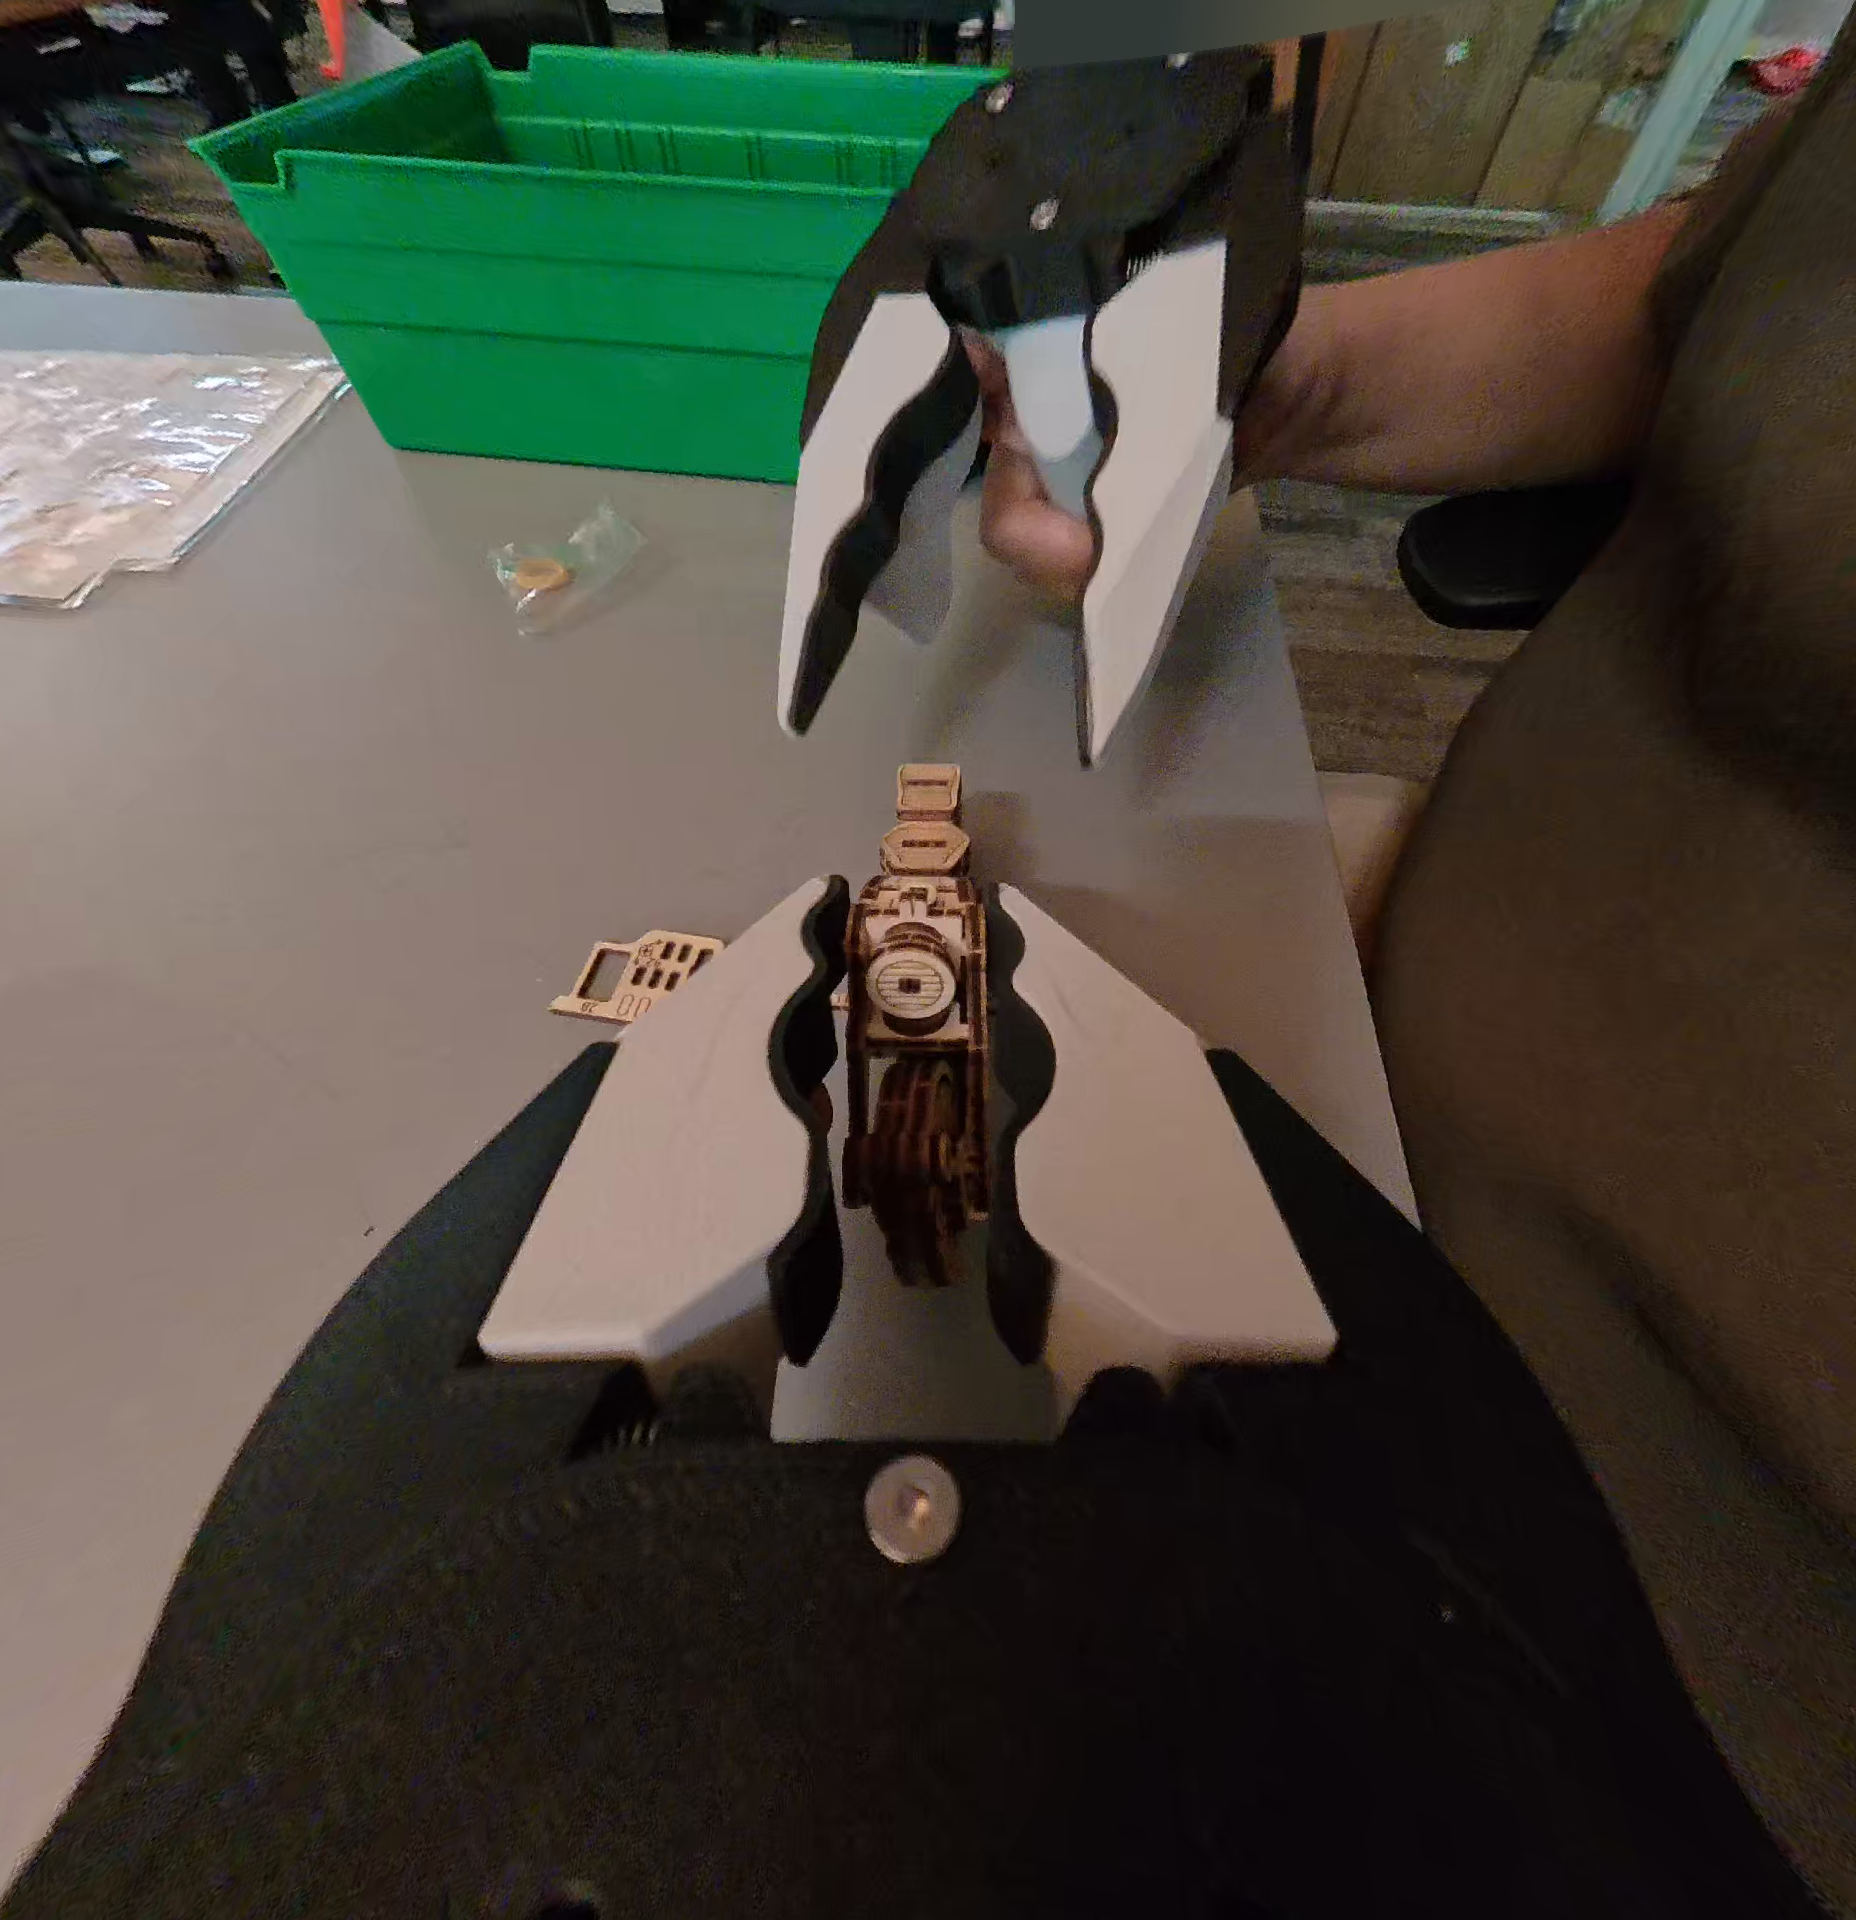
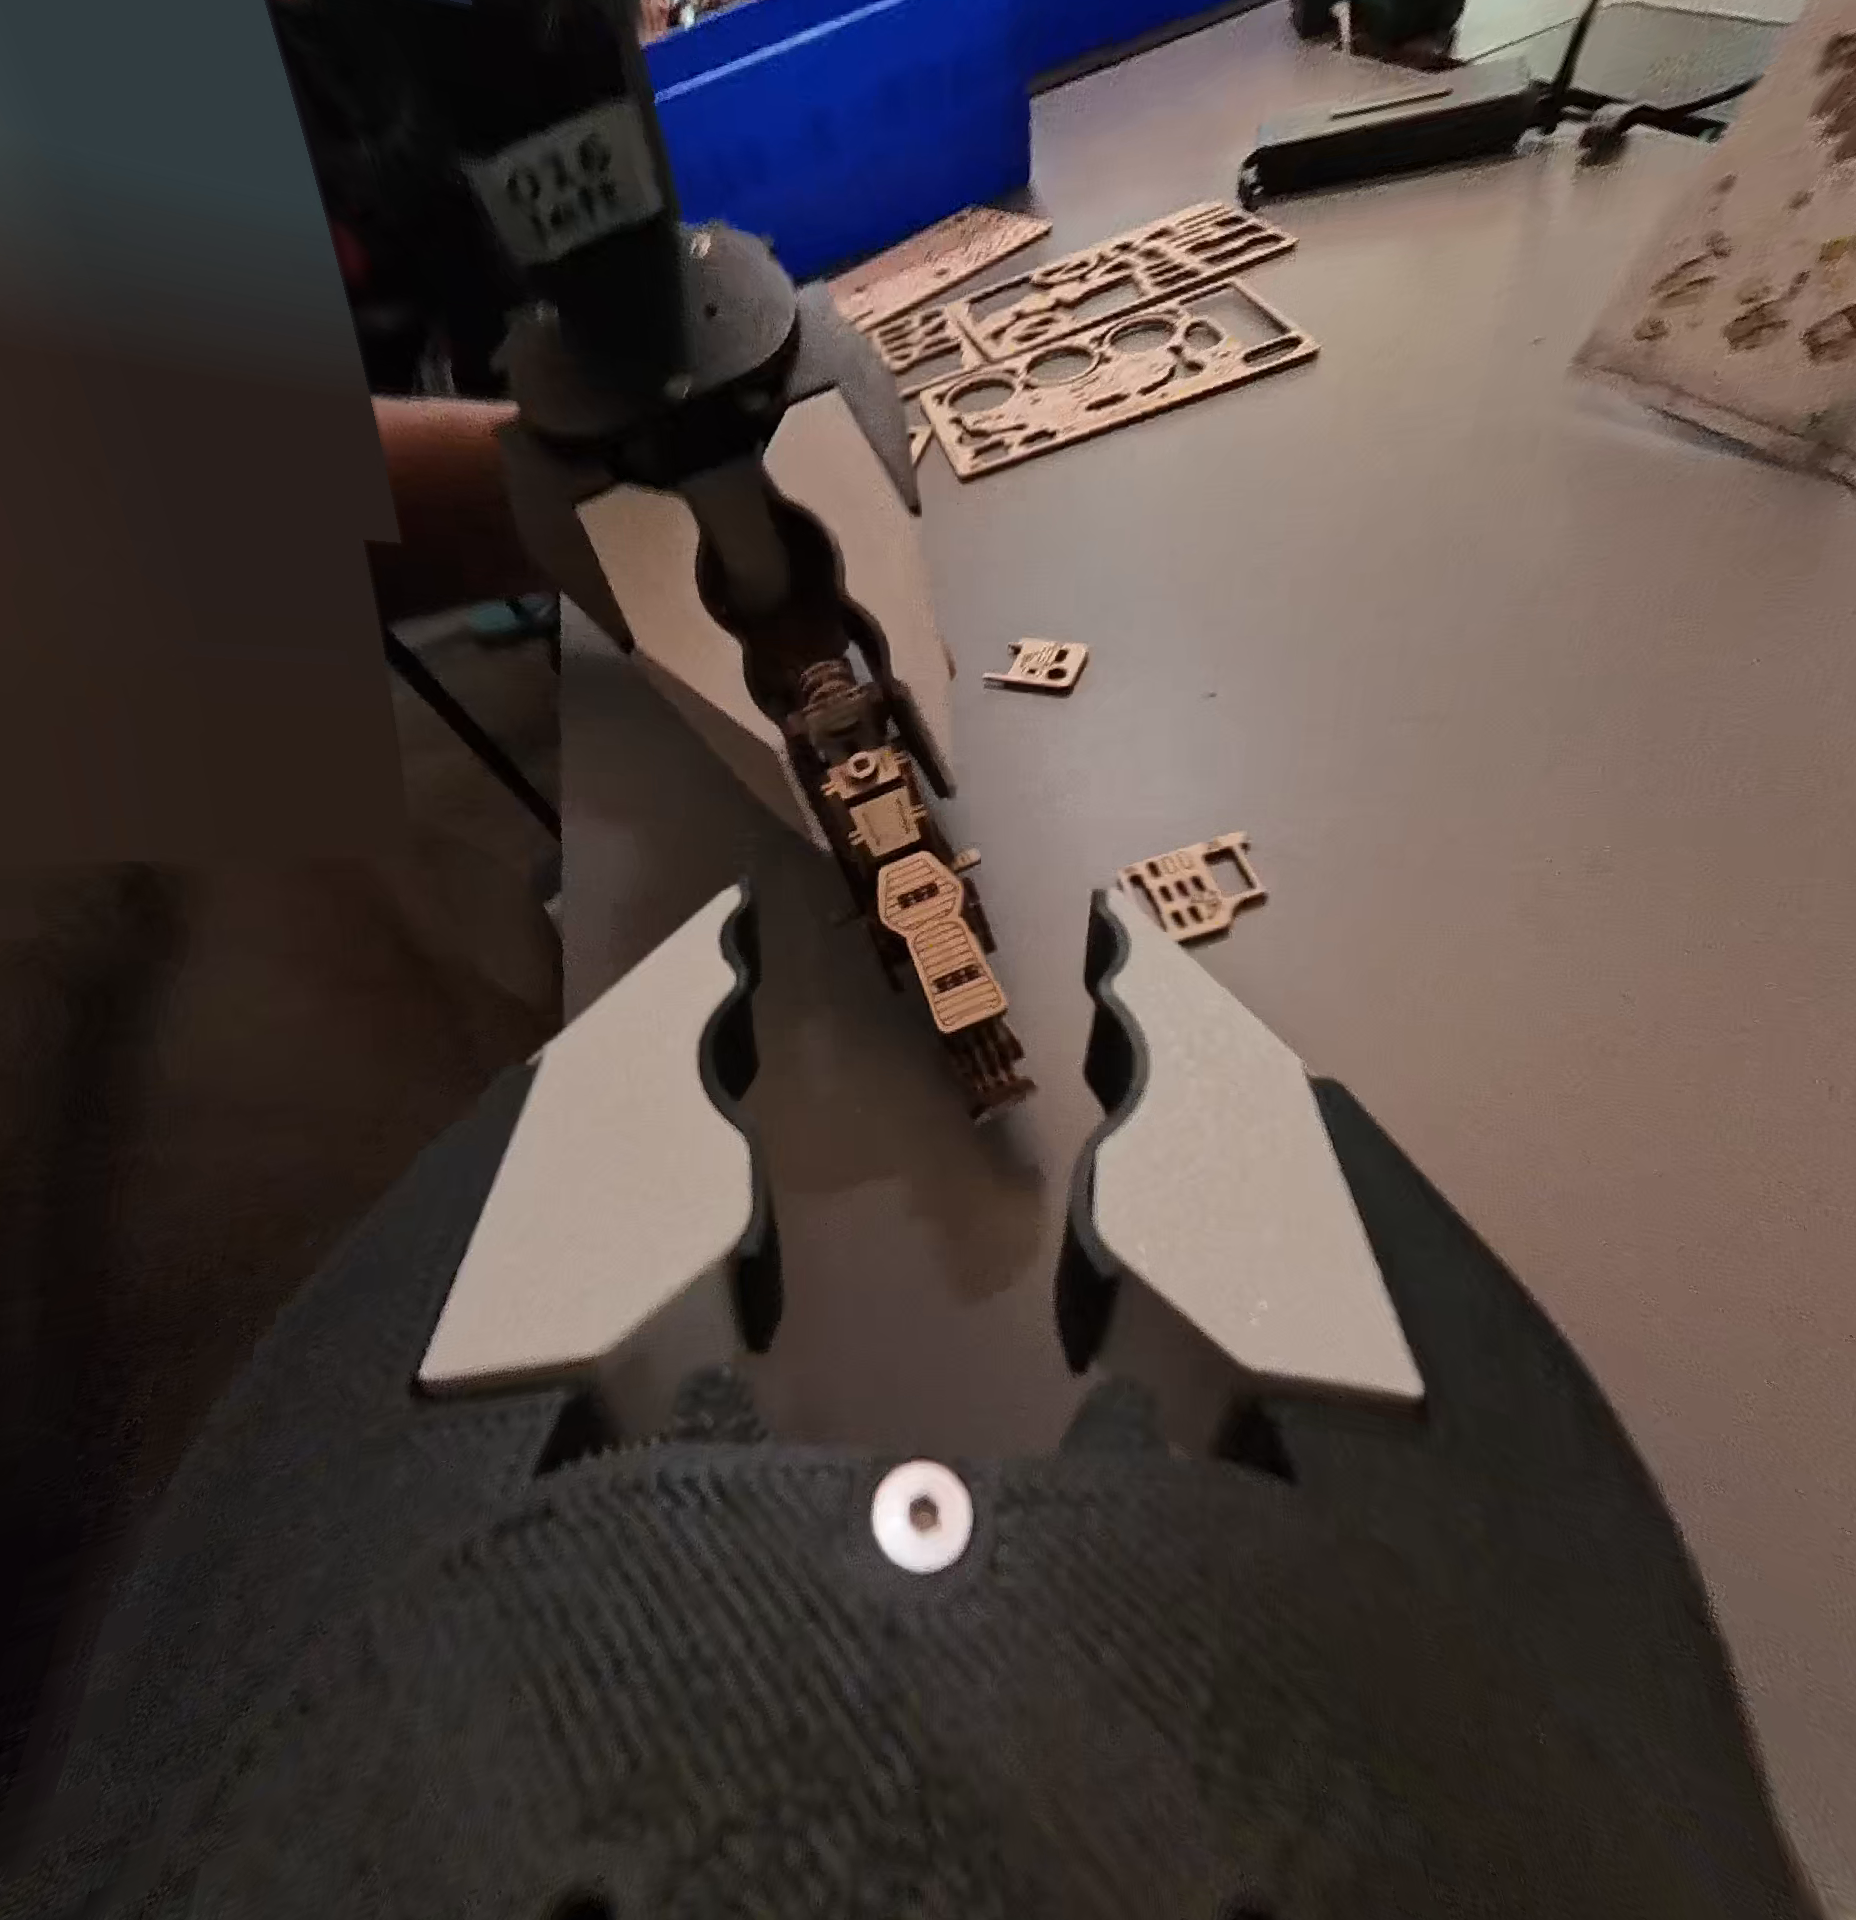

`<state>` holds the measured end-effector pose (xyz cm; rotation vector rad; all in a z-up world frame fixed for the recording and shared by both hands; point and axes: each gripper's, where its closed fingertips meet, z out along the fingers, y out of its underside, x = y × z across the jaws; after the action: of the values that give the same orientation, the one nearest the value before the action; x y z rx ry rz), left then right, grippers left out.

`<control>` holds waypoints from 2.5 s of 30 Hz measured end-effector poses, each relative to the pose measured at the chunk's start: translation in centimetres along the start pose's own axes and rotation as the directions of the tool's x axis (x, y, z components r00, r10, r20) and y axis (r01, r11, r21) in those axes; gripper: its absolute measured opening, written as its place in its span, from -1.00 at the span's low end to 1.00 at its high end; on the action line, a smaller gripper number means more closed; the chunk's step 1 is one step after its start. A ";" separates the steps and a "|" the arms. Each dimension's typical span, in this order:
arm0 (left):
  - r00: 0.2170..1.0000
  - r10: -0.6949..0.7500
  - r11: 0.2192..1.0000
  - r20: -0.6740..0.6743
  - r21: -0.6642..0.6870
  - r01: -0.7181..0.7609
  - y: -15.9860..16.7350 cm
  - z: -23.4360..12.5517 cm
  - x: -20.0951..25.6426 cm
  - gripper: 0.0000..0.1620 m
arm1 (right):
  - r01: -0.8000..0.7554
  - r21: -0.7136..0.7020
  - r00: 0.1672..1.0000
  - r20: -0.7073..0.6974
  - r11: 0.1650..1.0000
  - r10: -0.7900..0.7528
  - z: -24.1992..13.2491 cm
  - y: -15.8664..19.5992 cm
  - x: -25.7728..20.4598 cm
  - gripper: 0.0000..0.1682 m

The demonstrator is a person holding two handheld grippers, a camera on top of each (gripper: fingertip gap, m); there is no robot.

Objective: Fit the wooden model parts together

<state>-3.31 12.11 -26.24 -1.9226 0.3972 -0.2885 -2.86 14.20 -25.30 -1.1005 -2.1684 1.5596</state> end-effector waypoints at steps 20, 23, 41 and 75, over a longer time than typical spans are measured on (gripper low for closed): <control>1.000 -0.016 0.997 0.007 -0.074 0.016 1.3 -0.3 0.0 -0.38 | 0.203 -0.150 0.979 -0.004 0.968 -0.206 2.7 2.8 -0.3 -0.68; 0.994 -0.079 0.996 0.075 -0.038 0.082 0.9 -1.7 -0.4 -0.17 | 0.196 -0.153 0.979 -0.021 0.968 -0.202 2.6 2.8 -0.3 -0.68; 0.690 -0.713 0.673 0.124 0.396 0.625 2.2 -7.7 -2.3 -0.30 | 0.097 -0.128 0.957 -0.261 0.987 -0.128 1.1 2.6 2.2 -0.69; 0.674 -0.738 0.631 0.039 0.394 0.669 2.0 -7.4 -1.3 -0.31 | 0.017 -0.068 0.955 -0.294 0.998 -0.036 -0.7 3.1 4.1 -0.69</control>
<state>-7.59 5.66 -25.37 -1.6425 -0.5623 -0.6322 -3.91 18.02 -28.71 -1.2309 -2.0337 1.2297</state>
